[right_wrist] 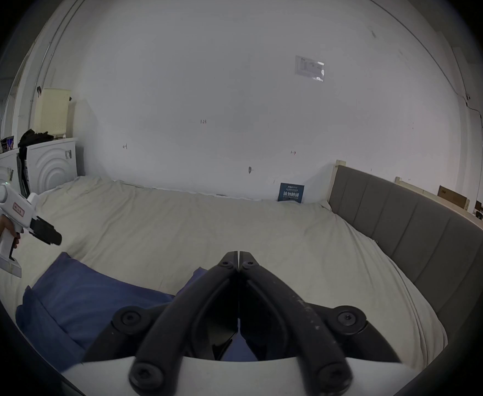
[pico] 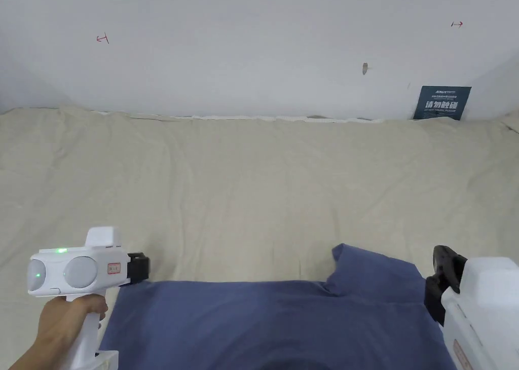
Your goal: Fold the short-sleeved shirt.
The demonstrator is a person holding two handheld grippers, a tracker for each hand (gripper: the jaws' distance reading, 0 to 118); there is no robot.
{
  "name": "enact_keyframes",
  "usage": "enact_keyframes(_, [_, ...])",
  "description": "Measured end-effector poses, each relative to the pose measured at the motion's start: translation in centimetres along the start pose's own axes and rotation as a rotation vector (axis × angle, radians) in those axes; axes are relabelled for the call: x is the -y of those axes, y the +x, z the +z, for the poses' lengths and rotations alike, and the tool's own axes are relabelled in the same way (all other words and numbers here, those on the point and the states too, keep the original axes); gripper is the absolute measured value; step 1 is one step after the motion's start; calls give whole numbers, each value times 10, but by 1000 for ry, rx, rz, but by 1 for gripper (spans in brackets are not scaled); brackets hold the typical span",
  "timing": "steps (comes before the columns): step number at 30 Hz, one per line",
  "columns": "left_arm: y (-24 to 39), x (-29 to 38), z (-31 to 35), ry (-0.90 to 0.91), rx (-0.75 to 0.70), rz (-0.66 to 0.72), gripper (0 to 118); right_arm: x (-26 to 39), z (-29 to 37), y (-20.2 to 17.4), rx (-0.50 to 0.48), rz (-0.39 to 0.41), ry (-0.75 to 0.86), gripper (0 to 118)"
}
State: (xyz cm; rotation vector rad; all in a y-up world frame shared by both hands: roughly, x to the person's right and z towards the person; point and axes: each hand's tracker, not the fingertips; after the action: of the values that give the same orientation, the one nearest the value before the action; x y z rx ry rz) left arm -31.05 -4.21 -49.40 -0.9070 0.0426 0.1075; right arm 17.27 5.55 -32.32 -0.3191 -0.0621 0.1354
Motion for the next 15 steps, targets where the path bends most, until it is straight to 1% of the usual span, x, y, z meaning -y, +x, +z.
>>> enact_keyframes(1, [-1, -1, -12, -37, -4, 3, 106, 2, -6, 0, 1, 0, -8, 2])
enact_keyframes(2, [0, 0, -25, -84, -24, -10, 111, 4, -12, 0, 2, -1, -17, 2])
enact_keyframes(4, [5, 7, -30, -68, -68, -31, 106, 8, -23, 3, 3, -4, -37, 2])
enact_keyframes(5, [6, 9, -37, -77, -74, -45, 100, 11, -28, 5, 6, -7, -49, 2])
enact_keyframes(7, [6, 13, -46, -132, -88, -53, 98, 14, -36, 9, 14, -12, -71, 2])
enact_keyframes(8, [8, 15, -50, -150, -90, -60, 91, 17, -40, 12, 17, -24, -84, 2])
enact_keyframes(9, [9, 18, -53, -155, -79, -63, 79, 18, -44, 16, 18, -36, -97, 2])
enact_keyframes(10, [11, 20, -52, -153, -47, -57, 69, 20, -48, 20, 18, -46, -112, 2])
enact_keyframes(12, [14, 20, -42, -110, -36, -35, 46, 24, -59, 31, 17, -78, -153, 2])
enact_keyframes(13, [16, 21, -40, -103, -14, -40, 30, 26, -65, 36, 16, -101, -179, 2])
enact_keyframes(14, [19, 21, -37, -90, 17, -46, 4, 29, -71, 41, 15, -116, -204, 4])
enact_keyframes(15, [19, 22, -34, -89, 6, -46, 4, 32, -84, 50, 18, -147, -242, 9])
